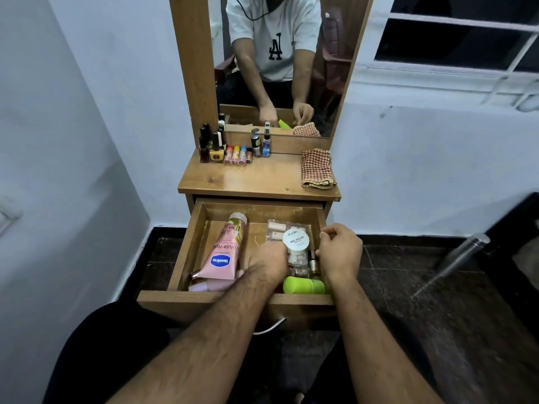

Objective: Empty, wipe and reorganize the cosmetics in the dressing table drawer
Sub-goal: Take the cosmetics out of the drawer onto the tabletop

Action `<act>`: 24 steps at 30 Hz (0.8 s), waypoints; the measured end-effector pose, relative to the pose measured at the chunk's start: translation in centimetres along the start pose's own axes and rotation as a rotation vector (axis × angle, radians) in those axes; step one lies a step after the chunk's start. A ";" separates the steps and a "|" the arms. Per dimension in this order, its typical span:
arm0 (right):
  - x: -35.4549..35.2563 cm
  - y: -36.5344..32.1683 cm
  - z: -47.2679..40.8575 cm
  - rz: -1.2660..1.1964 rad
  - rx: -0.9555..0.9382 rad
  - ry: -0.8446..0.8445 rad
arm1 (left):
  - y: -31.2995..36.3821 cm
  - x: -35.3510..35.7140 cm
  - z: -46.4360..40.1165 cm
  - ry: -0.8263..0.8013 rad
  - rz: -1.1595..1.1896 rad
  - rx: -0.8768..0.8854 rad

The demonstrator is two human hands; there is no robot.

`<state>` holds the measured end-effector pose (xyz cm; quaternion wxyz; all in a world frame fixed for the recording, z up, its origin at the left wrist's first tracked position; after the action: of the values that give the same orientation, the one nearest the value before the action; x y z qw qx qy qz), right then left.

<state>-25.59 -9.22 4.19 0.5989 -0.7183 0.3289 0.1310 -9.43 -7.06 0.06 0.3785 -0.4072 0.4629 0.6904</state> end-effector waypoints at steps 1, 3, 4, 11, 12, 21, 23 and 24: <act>-0.2 0.3 0.0 -0.024 0.031 0.013 | 0.0 0.2 -0.1 -0.003 0.016 -0.009; -0.4 0.6 -0.1 -0.048 0.067 0.024 | 0.1 0.4 -0.1 -0.017 0.054 -0.017; -0.3 0.8 -0.1 -0.053 0.078 0.021 | 0.2 0.5 0.0 -0.032 0.072 -0.017; 0.2 1.0 -0.2 -0.019 0.083 -0.024 | -0.6 1.5 0.0 -0.151 0.148 -0.032; 0.4 0.9 -0.2 -0.012 0.074 -0.034 | -0.7 1.3 0.0 -0.152 0.151 -0.042; 3.7 -1.7 0.5 0.543 -0.176 -0.389 | -4.4 -1.9 0.0 -0.029 0.347 -0.120; 4.3 -2.1 1.0 0.691 -0.214 -0.466 | -5.1 -2.4 0.0 0.006 0.382 -0.127; 4.6 -2.1 1.2 0.750 -0.237 -0.495 | -5.3 -2.5 0.0 0.021 0.395 -0.130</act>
<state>-20.53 -9.44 2.85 0.4845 -0.5605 0.3959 0.5425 -3.70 -5.87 0.60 0.2038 -0.3395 0.4921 0.7753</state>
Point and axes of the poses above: each hand's wrist, its own z-axis away from the middle knuckle, its own x-axis out of the palm, y = z × x, the point moved 8 cm from there along -z, towards the middle knuckle, and after that the axes turned 8 degrees about -x, right-handed, at the moved point
